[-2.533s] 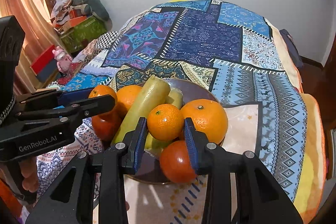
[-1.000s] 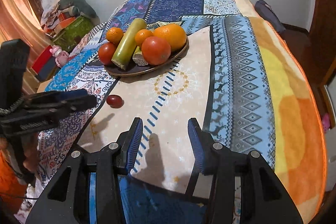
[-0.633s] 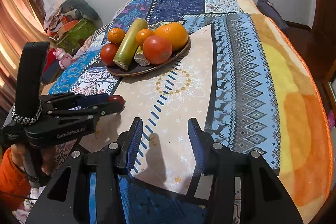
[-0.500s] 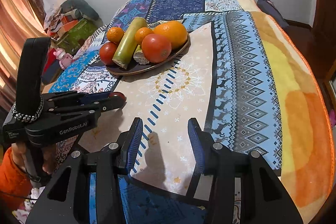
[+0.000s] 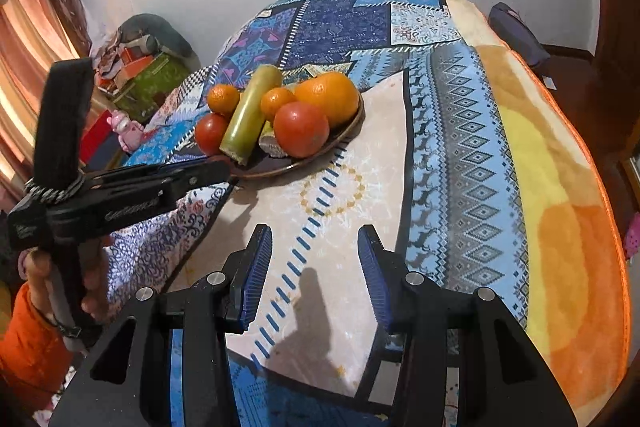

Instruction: Organize fruits

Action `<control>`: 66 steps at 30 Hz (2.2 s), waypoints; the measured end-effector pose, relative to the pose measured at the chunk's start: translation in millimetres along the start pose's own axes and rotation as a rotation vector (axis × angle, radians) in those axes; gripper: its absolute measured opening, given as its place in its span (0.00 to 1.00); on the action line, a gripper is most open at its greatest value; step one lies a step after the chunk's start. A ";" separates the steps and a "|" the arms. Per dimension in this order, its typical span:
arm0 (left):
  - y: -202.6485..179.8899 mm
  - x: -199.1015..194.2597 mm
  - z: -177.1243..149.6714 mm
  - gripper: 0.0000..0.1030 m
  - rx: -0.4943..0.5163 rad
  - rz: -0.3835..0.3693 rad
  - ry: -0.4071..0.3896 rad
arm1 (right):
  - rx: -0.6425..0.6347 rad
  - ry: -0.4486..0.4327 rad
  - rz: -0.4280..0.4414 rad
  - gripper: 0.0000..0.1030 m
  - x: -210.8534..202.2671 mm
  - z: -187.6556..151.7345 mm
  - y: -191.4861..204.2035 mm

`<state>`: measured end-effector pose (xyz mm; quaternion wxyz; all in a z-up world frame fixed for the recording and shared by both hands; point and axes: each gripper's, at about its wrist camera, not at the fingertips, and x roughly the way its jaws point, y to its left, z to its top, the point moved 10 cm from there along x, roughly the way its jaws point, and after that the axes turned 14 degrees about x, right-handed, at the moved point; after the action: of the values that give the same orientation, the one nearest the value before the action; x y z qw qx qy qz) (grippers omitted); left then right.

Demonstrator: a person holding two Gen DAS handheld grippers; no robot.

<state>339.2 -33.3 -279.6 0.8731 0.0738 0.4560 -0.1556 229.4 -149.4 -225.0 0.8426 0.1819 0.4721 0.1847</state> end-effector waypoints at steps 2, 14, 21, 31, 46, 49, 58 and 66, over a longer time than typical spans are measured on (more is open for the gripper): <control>-1.4 8.8 2.3 0.22 -0.003 -0.002 0.012 | 0.005 0.000 0.005 0.40 1.5 1.5 0.5; -5.1 11.5 1.6 0.47 0.005 0.013 0.017 | 0.008 0.002 0.015 0.40 0.4 4.9 -2.5; 11.7 -59.1 8.2 0.47 -0.031 0.018 -0.109 | -0.008 -0.043 0.027 0.40 -17.7 16.7 5.9; 15.6 -227.3 26.8 0.47 0.006 0.157 -0.417 | -0.088 -0.248 0.067 0.40 -99.9 49.6 55.5; -43.9 -345.3 -0.1 0.79 0.043 0.209 -0.651 | -0.231 -0.541 0.096 0.60 -222.7 34.0 136.1; -45.7 -357.0 -5.9 0.92 0.031 0.233 -0.683 | -0.241 -0.584 0.079 0.71 -233.7 30.7 141.3; -52.0 -370.2 -13.7 1.00 0.049 0.272 -0.705 | -0.250 -0.657 0.038 0.94 -242.0 28.9 146.6; -58.6 -375.7 -18.1 1.00 0.058 0.288 -0.709 | -0.252 -0.688 0.022 1.00 -250.1 25.7 147.7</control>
<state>104.0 -6.8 18.6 0.9871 0.1034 0.1060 -0.0601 109.5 -145.8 40.7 0.9658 0.1332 0.1326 0.1786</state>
